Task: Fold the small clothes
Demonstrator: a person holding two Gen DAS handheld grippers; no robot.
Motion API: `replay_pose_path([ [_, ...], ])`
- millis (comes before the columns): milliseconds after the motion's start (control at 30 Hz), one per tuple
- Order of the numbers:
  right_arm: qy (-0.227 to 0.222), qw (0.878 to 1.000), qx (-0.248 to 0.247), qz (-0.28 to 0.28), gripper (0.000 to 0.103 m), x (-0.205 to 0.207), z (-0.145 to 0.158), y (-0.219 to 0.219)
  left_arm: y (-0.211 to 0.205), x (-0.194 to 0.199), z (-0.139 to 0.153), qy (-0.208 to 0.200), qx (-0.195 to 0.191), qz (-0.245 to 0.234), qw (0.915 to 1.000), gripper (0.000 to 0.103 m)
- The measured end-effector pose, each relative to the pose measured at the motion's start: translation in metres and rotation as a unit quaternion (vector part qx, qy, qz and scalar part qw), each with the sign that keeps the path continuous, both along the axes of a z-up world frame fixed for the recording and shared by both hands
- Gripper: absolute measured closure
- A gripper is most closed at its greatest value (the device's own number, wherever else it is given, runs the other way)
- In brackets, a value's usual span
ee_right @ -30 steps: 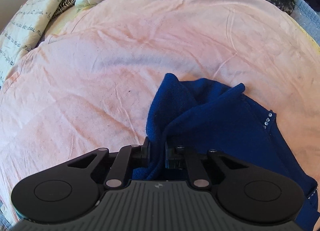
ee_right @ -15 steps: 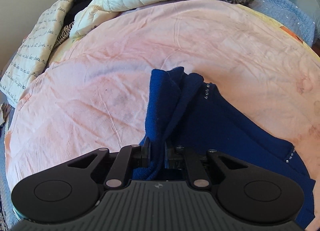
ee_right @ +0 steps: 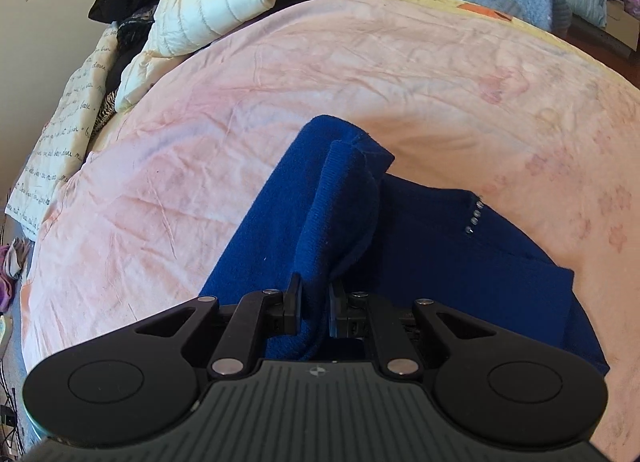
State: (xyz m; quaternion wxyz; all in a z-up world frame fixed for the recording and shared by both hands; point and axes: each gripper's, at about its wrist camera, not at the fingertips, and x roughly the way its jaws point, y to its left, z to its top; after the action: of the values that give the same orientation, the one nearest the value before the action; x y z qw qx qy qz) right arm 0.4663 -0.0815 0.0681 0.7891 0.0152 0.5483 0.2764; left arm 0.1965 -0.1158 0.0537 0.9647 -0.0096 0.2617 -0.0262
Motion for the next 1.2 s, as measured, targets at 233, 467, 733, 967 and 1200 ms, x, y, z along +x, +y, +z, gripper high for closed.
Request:
replay_pose_path([
  [233,0.009,0.999,0.028,-0.025,0.09,-0.005,-0.02,-0.052,-0.038,0.003,-0.011,0.012,0.016,-0.03,0.9993,0.098],
  [467,0.034,0.993,0.105,-0.051,0.083,-0.006,-0.038,-0.094,-0.056,0.003,-0.017,0.013,0.037,-0.042,0.9983,0.098],
  [733,0.102,0.956,0.244,-0.126,0.067,0.013,-0.075,-0.126,-0.056,0.003,-0.017,0.015,0.044,-0.044,0.9979,0.098],
  [967,0.075,0.953,0.261,-0.137,0.091,0.013,-0.084,-0.134,-0.065,0.001,-0.024,0.005,0.08,-0.058,0.9951,0.098],
  [1200,0.029,0.938,0.3,-0.17,0.092,-0.014,-0.095,-0.183,-0.087,-0.004,-0.035,0.007,0.11,-0.105,0.9883,0.098],
])
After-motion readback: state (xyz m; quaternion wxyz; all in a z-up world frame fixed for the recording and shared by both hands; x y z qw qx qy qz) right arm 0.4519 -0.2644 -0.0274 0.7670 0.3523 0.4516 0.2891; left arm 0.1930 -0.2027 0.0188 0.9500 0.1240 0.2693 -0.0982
